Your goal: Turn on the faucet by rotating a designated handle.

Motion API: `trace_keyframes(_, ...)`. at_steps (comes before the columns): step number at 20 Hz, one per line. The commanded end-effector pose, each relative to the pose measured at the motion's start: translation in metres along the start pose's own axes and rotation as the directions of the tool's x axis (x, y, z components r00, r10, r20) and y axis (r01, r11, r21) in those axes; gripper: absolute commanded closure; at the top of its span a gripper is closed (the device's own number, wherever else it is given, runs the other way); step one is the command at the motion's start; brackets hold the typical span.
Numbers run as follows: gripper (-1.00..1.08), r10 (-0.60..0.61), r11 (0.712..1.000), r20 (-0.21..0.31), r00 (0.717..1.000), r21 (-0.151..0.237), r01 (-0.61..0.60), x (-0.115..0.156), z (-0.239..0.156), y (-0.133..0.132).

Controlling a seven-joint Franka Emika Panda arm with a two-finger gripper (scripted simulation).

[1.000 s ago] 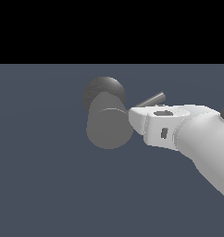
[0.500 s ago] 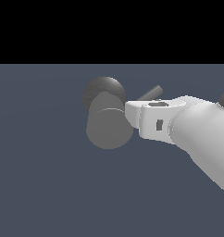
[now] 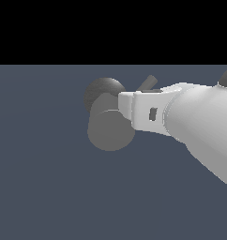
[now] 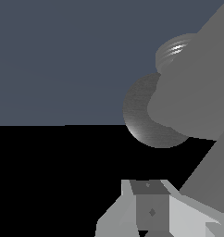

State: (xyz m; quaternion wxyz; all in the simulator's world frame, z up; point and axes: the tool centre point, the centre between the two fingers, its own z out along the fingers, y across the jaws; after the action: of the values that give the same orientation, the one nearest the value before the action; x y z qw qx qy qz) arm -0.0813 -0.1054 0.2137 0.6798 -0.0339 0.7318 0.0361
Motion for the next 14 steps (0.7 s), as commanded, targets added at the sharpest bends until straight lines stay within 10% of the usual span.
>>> trace_keyframes(1, 1.08, -0.016, 1.0, 0.072, 0.997, -0.012, 0.017, -0.038, 0.006, 0.011)
trace_keyframes(2, 1.08, 0.0, 1.0, -0.002, 1.0, 0.003, 0.0, 0.002, 0.002, -0.001)
trace_keyframes(14, 1.08, -0.009, 1.0, 0.037, 0.999, -0.005, 0.009, -0.036, 0.003, 0.037)
